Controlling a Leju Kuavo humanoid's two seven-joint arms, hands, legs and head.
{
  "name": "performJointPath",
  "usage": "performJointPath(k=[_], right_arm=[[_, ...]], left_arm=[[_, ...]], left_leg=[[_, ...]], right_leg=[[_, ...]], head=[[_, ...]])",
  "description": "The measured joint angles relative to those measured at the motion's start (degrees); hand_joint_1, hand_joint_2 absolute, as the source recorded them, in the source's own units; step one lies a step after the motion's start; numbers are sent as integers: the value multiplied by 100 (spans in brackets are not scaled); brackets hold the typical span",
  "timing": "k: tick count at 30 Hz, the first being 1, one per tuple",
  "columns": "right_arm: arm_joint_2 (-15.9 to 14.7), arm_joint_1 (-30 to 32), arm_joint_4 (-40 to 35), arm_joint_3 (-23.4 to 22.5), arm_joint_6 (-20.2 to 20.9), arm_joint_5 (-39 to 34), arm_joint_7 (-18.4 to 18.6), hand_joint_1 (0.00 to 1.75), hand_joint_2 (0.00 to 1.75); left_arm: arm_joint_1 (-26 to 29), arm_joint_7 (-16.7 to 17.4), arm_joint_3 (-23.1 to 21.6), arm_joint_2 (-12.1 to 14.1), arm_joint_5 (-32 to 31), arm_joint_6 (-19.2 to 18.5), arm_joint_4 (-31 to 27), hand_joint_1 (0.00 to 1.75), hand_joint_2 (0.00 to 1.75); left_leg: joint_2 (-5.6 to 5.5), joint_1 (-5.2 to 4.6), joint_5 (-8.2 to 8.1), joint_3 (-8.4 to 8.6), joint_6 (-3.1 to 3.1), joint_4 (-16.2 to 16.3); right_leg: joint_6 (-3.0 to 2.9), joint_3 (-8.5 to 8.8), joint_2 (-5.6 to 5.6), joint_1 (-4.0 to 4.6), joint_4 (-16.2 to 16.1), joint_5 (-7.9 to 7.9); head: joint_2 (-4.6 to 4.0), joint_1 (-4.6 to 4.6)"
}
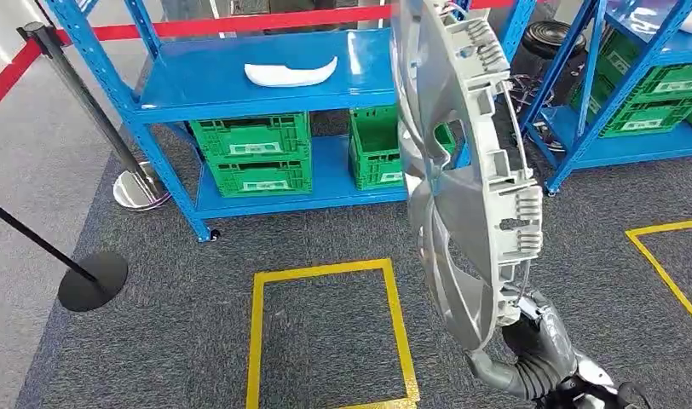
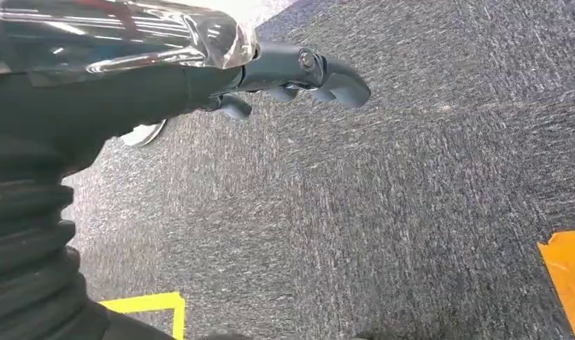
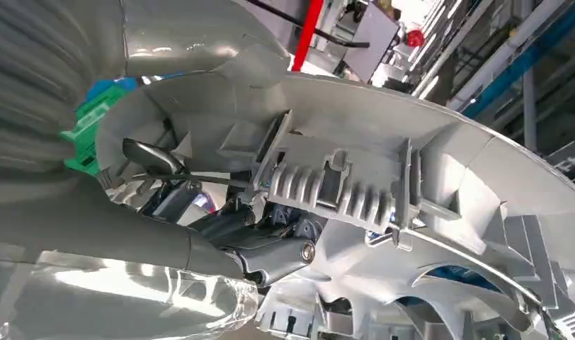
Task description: Take the parts from the cabinet and place them on the table.
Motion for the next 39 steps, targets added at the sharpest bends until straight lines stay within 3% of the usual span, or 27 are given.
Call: performJointPath(k=[3, 5, 6, 8, 9, 10, 11, 13, 14, 15, 16, 19, 20, 21, 22, 24, 25, 26, 28, 29, 30, 31, 34, 35, 36, 37, 39], right_arm=[[7, -43, 0, 28, 24, -11, 0, 169, 175], [4, -56, 0, 39, 46, -26, 0, 169, 175], [7, -95, 0, 54, 70, -44, 0, 169, 175], [7, -148, 20, 76, 92, -61, 0, 169, 175], [7, -160, 41, 87, 92, -61, 0, 169, 175], [7, -176, 63, 96, 92, -61, 0, 169, 175], [7, -201, 88, 107, 92, -61, 0, 169, 175], [4, -255, 116, 129, 92, -61, 0, 169, 175], [4, -278, 118, 140, 92, -61, 0, 169, 175], [9, -302, 133, 149, 92, -61, 0, 169, 175], [9, -323, 133, 149, 92, -68, -2, 169, 175], [4, -361, 162, 153, 70, -68, 0, 169, 175], [7, -360, 162, 160, 68, -59, 0, 169, 175], [2, -380, 166, 162, 59, -44, 0, 169, 175], [4, -393, 173, 164, 46, -31, 0, 169, 175], [7, -399, 190, 175, 13, -20, 0, 169, 175], [4, -398, 192, 186, -13, -17, 0, 169, 175], [4, -392, 195, 192, -33, -15, 0, 169, 175], [0, -379, 195, 205, -61, -11, 0, 169, 175], [-2, -379, 195, 210, -68, -13, 0, 169, 175], [-2, -377, 197, 214, -77, -13, 0, 169, 175], [-4, -392, 197, 219, -92, -15, 0, 169, 175], [-11, -357, 197, 223, -127, -30, 0, 169, 175], [-35, -324, 195, 210, -131, -33, 0, 169, 175], [-48, -308, 188, 190, -136, -39, 0, 169, 175], [-74, -298, 188, 162, -138, -44, 0, 169, 175], [-96, -228, 186, 101, -138, -92, 0, 169, 175]], left_arm=[[-1, -15, 41, 0, 56, 0, 0, 0, 175], [-2, -28, 61, -22, 94, 0, 2, 0, 175], [-4, -48, 83, -24, 105, 0, 4, 0, 175], [5, -72, 94, -31, 138, 0, 7, 0, 175], [11, -81, 103, -28, 142, 0, 7, 0, 175], [16, -85, 114, -26, 142, 0, 9, 0, 175], [16, -85, 136, -28, 142, 2, 9, 0, 175], [13, -79, 144, -44, 142, 7, 13, 0, 175], [12, -70, 144, -44, 142, 9, 13, 0, 175], [5, -63, 146, -33, 140, 13, 9, 0, 175], [8, -48, 153, -35, 140, 20, 13, 0, 175], [7, -11, 179, -39, 142, 26, 13, 0, 175], [3, -11, 179, -37, 142, 26, 13, 0, 175], [3, -11, 179, -46, 142, 28, 13, 0, 175], [7, -11, 181, -46, 140, 31, 13, 0, 175], [17, -11, 188, -37, 140, 37, 13, 0, 175], [23, -15, 192, -35, 142, 41, 13, 0, 175], [31, -35, 197, -37, 140, 44, 13, 0, 175], [27, -88, 214, -42, 144, 59, 13, 0, 175], [26, -127, 223, -44, 151, 70, 13, 0, 175], [21, -155, 227, -39, 151, 90, 13, 0, 175], [27, -186, 227, -55, 151, 98, 20, 0, 175], [18, -227, 230, -50, 116, 114, 20, 0, 175], [6, -249, 230, -70, 76, 118, 18, 0, 175], [-5, -265, 227, -77, 46, 120, 17, 0, 175], [-1, -269, 223, -90, 0, 122, 17, 0, 175], [0, -258, 221, -92, -68, 122, 17, 0, 175]], left_leg=[[4, -21, 24, -6, 36, 13], [64, 50, 111, 4, 85, -84], [89, 63, 130, -30, 118, -93], [166, 61, 144, -78, 125, -88], [206, 61, 150, -97, 116, -80], [250, 62, 152, -103, 112, -78], [297, 65, 154, -102, 106, -76], [391, 83, 137, -101, 62, -41], [433, 88, 113, -101, 22, -2], [459, 38, 100, -117, -33, 22], [495, 45, 96, -130, -56, 41], [635, 69, 113, -126, -148, 31], [452, 95, 32, -150, -209, 85], [221, 97, -170, -238, -227, 292], [94, 98, -440, -419, -229, 716], [16, 96, -856, -839, -224, 1670], [13, 96, -881, -926, -217, 1877], [5, 96, -770, -866, -196, 1781], [-81, 94, -320, -417, -130, 951], [-268, 89, -93, -132, -78, 414], [-631, 96, -114, 49, -23, 74], [-579, 102, -97, 55, -62, 17], [-361, 50, -81, 55, -38, 20], [-249, 104, -30, 62, 21, -44], [-190, 100, -22, 62, 36, -49], [-95, 95, -28, 59, 57, -48], [95, 92, -31, 49, 64, -46]], right_leg=[[57, -6, 8, -22, -24, 38], [79, -46, 22, -21, 57, -22], [109, -211, 21, -15, 365, -281], [170, -650, 21, -33, 1351, -776], [191, -817, 20, -33, 1746, -895], [197, -862, 19, -40, 1873, -876], [198, -753, 13, -56, 1696, -736], [211, -196, -70, -95, 646, -236], [225, 79, -252, -109, 99, -90], [176, 93, -342, -51, 45, -178], [84, 65, -259, -50, 43, -136], [-45, -11, -94, -27, 66, -103], [-86, -18, -62, -62, 59, -76], [-116, -43, -12, -64, 59, -57], [-145, -73, 26, -64, 60, -38], [-176, -130, 139, -45, 63, -5], [-178, -149, 206, -39, 65, 8], [-171, -158, 282, -33, 65, 22], [-145, -160, 440, -23, 65, 41], [-131, -159, 513, -22, 65, 51], [-103, -175, 575, -25, 66, 68], [-76, -215, 653, -22, 85, 77], [52, -284, 867, -84, 41, 153], [65, -333, 739, -89, 91, 132], [90, -389, 383, -43, 211, 35], [134, -556, 157, -44, 565, -209], [197, -1002, 70, -52, 1558, -676]], head=[[0, 0], [0, -2], [0, 37], [0, 37], [0, 48], [0, 46], [0, 48], [0, 44], [0, 46], [0, 48], [0, 39], [0, 40], [0, 33], [0, 29], [0, 26], [0, 28], [0, 31], [0, 28], [0, 28], [0, 28], [0, 35], [0, 50], [0, 41], [0, 37], [0, 74], [0, 107], [0, 105]])
